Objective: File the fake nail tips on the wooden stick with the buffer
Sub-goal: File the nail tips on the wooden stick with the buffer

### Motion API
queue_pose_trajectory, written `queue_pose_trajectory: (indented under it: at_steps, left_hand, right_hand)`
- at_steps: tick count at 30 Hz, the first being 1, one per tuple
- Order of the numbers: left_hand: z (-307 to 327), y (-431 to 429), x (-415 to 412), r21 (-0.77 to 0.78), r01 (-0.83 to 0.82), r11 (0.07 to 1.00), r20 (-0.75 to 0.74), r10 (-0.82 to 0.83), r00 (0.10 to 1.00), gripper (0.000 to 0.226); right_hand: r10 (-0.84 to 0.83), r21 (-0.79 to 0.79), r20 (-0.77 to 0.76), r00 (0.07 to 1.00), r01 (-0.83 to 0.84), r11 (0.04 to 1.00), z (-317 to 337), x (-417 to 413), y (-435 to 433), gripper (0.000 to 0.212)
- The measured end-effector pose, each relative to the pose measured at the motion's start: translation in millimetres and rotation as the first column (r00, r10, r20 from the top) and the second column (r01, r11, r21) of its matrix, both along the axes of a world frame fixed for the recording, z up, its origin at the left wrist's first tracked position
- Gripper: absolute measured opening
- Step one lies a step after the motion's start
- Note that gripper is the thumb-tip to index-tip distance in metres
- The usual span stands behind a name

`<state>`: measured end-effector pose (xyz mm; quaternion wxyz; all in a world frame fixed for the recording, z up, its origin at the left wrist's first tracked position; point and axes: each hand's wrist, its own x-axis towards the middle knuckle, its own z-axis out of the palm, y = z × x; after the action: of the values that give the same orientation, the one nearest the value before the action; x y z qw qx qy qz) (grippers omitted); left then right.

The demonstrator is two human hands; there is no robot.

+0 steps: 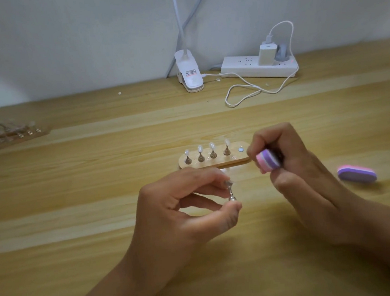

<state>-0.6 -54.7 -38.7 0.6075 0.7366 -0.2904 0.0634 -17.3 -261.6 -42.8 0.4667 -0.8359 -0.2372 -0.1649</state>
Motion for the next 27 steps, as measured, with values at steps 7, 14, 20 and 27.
queue_pose_trajectory:
  at_steps: [7,14,20,27]
  left_hand:
    - [3,1,2,0.018,-0.039,0.999,0.113,0.037,0.993,0.036]
    - [0,4,4,-0.035,-0.078,0.996,0.054,0.08,0.995,0.024]
    - [1,2,4,0.028,-0.038,0.999,0.124,0.034,0.992,0.033]
    - [-1,3,7,-0.001,-0.054,0.999,0.033,0.054,0.998,0.027]
  right_hand:
    - [0.065,-0.094,0.182,0.981,-0.049,0.994,-7,5,10,0.029]
    - [-0.062,-0.123,0.257,0.964,0.096,0.988,-8,13,0,0.033]
    - [0.029,-0.101,0.351,0.936,0.007,0.995,-7,5,15,0.028]
    - [-0.035,-0.096,0.333,0.942,0.07,0.993,-7,9,9,0.031]
